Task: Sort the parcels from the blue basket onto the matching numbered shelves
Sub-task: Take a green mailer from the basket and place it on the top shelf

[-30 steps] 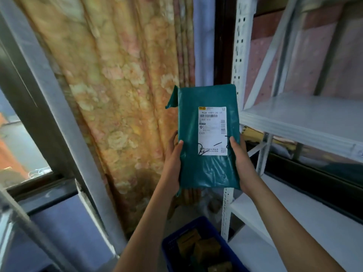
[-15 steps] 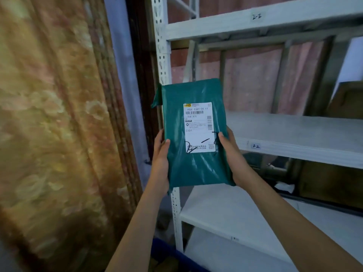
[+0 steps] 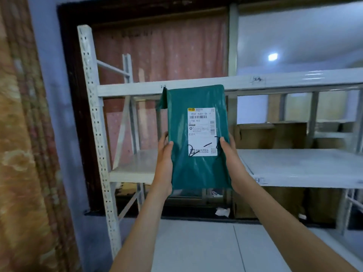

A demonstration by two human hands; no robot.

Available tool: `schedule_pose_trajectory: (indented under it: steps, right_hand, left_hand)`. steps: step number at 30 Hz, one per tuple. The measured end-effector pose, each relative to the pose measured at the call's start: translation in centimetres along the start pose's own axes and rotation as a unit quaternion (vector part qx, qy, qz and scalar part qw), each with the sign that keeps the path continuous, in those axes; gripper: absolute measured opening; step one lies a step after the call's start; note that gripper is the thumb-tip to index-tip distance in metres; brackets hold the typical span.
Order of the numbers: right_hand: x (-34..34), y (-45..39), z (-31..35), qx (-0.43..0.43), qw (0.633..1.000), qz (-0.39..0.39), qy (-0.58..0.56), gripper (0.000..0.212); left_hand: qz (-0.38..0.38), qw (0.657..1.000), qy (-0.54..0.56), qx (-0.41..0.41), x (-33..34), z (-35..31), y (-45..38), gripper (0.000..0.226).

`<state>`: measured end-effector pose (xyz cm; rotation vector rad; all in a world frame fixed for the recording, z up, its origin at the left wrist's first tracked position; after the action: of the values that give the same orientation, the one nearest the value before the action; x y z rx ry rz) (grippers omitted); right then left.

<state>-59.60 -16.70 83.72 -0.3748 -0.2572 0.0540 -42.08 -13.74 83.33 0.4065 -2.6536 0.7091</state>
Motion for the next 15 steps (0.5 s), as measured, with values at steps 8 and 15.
schedule_pose_trajectory:
  steps: [8,15]
  right_hand:
    - [-9.6,-1.9,7.5,-0.031,0.999,-0.018,0.017,0.048]
    - [-14.0,-3.5,11.6,-0.073,0.997,-0.003,0.023,0.041]
  left_hand:
    - [0.052,0.997,0.024,0.043,11.8,0.1,1.3,0.036]
    - [0.054,0.995,0.033,0.08,17.9,-0.4,1.5,0.036]
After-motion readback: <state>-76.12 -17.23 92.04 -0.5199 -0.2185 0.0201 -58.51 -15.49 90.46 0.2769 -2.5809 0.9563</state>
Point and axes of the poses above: each hand's wrist, its own y-axis away from the middle knuckle, its own x-axis out of the palm, z = x × y, the point moved 2 cm from there along -y, towards the middle knuckle, and after that the axes turned 6 degrees about -z, right-handed, at the moved point
